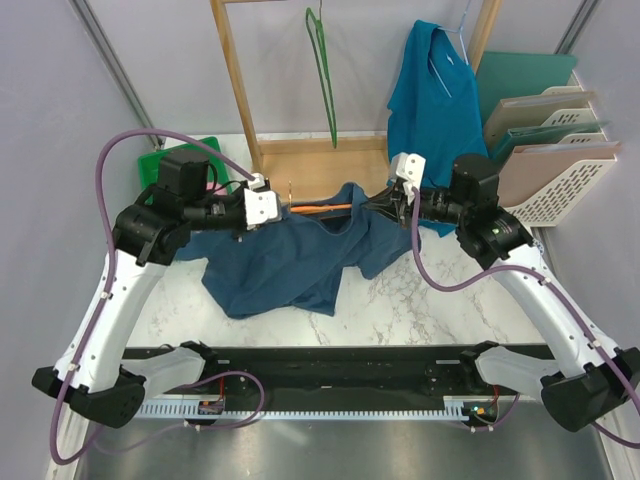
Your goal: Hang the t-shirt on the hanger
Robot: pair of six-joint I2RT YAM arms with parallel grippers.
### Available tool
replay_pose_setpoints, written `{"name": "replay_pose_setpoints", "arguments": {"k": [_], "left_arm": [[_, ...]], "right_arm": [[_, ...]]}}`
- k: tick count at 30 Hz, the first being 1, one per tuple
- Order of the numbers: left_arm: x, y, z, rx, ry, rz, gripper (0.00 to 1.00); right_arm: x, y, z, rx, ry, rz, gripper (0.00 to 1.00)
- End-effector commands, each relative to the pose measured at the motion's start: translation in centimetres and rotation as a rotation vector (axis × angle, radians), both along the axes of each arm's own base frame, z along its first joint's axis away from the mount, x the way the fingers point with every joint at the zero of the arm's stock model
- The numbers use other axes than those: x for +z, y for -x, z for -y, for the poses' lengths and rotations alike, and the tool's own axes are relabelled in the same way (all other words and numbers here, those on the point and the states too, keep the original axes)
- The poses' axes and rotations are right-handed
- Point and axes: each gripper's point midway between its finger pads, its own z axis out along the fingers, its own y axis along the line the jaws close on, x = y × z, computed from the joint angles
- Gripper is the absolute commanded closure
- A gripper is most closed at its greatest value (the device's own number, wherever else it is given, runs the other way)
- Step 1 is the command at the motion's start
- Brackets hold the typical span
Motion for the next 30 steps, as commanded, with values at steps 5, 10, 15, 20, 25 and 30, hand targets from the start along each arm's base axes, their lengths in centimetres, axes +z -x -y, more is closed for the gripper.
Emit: {"name": "replay_pose_setpoints", "arguments": {"k": [5,10,15,20,25,30], "left_arm": [[0.9,1.2,2.2,-0.095,0.051,-0.026,0.98],[1.2,2.4,2.9,-0.152,0.075,-0.04,0.98],[1.4,2.0,3.4,-0.144,0.093,-0.038,0.98],[1.6,1.7,4.1,-0.143,0.116,-0.037,0.98],[1.7,2.0,4.2,-0.132,0.125,-0.052,0.98],[1.4,2.4,3.7,-0.1,0.127,-0.067,0.98]], "right_arm": [[0.6,3.1,-2.1,0.19,0.027,0.088,0.84],[-0.3,2.7,-2.5,0.193,0.048,0.098,0.77],[-0.5,3.8,-3.4,0.244,0.038,0.072,0.67],[-1.5,4.3,-4.3,0.254,0.06,0.072,0.64],[-1.7,2.4,-4.4,0.173,0.083,0.067,0.89],[-1.8,1.8,-4.1,0.131,0.096,0.059,0.74]]}}
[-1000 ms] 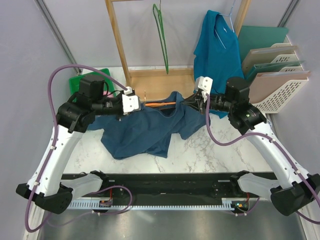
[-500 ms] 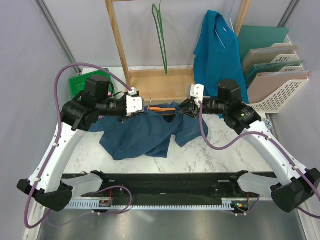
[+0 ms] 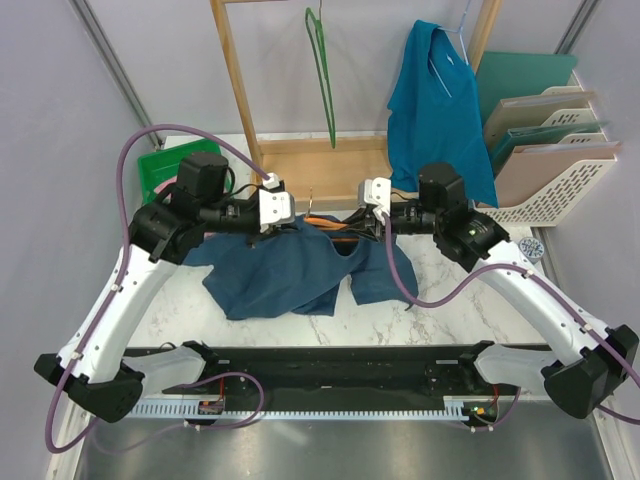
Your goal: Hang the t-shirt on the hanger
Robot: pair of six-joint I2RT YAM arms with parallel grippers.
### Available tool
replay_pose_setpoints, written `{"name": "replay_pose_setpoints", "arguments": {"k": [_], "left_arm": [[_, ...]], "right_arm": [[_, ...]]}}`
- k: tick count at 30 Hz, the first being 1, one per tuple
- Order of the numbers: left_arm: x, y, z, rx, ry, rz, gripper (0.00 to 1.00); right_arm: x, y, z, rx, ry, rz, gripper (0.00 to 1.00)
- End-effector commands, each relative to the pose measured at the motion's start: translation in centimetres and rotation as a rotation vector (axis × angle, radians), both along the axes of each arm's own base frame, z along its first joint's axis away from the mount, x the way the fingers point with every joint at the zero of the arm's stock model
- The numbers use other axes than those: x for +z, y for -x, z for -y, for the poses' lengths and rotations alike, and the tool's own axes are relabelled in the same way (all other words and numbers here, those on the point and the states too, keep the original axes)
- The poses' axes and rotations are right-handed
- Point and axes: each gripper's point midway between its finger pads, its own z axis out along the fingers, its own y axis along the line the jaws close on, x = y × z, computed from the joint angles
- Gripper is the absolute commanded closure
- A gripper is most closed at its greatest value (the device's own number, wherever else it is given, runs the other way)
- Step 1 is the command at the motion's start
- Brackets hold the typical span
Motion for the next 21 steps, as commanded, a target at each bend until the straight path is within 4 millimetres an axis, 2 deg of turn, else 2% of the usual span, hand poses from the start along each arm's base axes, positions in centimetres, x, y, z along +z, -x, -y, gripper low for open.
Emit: {"name": "replay_pose_setpoints", "arguments": {"k": [1,2,3,6,7,8,10,15,21], "left_arm": [[2.8,1.0,1.0,-0.031,0.109,0.033,0.98],[2.8,1.1,1.0,-0.031,0.113,0.031,0.98],[2.6,1.2,0.9,-0.022,0.114,0.019,0.98],[2.3,0.8,0.4,0.035,0.116,0.009,0.92],[2.1,0.7,0.2,0.051,0.112,0.007,0.86],[1.9,0.5,0.0,0.069,0.107,0.008,0.72],[1.3,0.0,-0.9,0.123,0.086,0.023,0.6],[0.3,0.1,-3.1,0.18,0.072,0.001,0.44],[-0.3,0.1,-5.1,0.241,0.037,0.023,0.42]], "right_arm": [[1.6,-0.9,-0.1,-0.037,-0.015,0.038,0.72],[1.5,-0.9,-0.1,-0.033,-0.015,0.041,0.91],[1.5,-0.9,-0.1,-0.036,-0.013,0.045,1.0],[1.8,-1.5,0.1,-0.069,-0.01,0.052,1.0],[2.1,-1.5,0.1,-0.07,-0.014,0.06,1.0],[2.3,-1.5,0.2,-0.071,-0.016,0.065,1.0],[2.4,-1.6,0.5,-0.084,-0.012,0.07,1.0],[2.0,-2.2,1.7,-0.116,0.017,0.05,1.0],[1.7,-2.7,2.5,-0.129,0.033,0.053,1.0]]}}
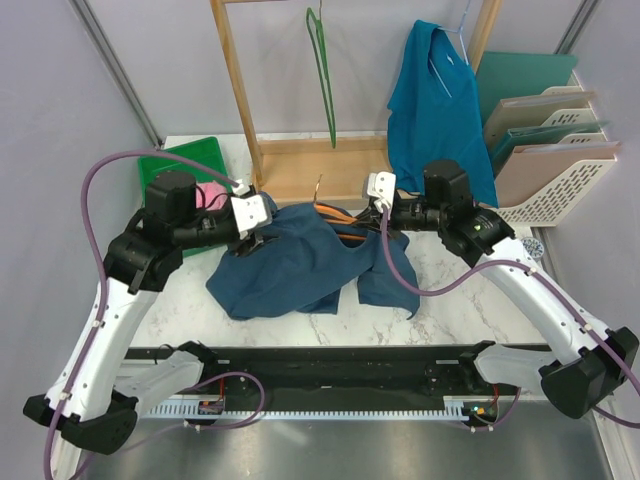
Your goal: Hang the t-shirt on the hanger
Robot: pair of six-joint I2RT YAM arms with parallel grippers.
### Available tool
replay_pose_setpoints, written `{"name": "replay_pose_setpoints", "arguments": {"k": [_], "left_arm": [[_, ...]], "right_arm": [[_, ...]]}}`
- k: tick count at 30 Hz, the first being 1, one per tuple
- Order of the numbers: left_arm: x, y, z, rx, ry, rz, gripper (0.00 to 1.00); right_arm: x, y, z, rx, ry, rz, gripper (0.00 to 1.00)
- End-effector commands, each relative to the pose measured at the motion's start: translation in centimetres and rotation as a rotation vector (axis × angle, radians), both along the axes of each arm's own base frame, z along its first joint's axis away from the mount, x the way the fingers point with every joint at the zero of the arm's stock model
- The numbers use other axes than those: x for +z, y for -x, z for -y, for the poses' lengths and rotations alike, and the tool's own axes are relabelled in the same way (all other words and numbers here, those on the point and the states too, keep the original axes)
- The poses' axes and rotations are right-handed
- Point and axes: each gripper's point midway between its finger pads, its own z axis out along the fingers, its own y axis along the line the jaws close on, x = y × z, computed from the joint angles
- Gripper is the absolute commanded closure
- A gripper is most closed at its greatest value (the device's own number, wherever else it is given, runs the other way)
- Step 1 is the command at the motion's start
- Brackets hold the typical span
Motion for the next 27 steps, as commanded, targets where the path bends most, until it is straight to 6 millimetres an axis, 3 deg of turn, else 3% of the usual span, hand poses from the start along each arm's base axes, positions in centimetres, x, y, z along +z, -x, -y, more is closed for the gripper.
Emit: {"name": "replay_pose_setpoints", "arguments": {"k": [1,9,11,12,19,21,27], "left_arm": [[-0.7,0.1,-1.6,0.06,-0.027,-0.009,0.41],[-2.5,-4.1,-6.4,0.205,-0.108,0.014,0.35],[-2.9,-4.1,-6.7,0.188,-0.142,0.016,0.44],[-3.2,-4.3,-6.7,0.183,-0.149,0.009,0.53],[-6.1,-3.5,-8.5,0.158,-0.276,-0.05,0.52],[-6.6,-3.3,-9.2,0.16,-0.301,-0.064,0.59],[-8.3,-3.6,-11.3,0.184,-0.371,-0.091,0.66]], "right_arm": [[2.9,-0.8,0.4,-0.012,-0.027,0.088,1.0],[3.1,0.2,0.8,0.018,-0.017,0.121,1.0],[3.1,0.2,0.8,0.02,-0.017,0.122,1.0],[3.0,0.2,0.8,0.019,-0.014,0.119,1.0],[2.7,-0.3,1.4,-0.009,-0.009,0.107,1.0],[2.8,-0.5,1.6,-0.016,-0.008,0.108,1.0],[3.0,-0.6,1.8,-0.015,-0.016,0.108,1.0]]}}
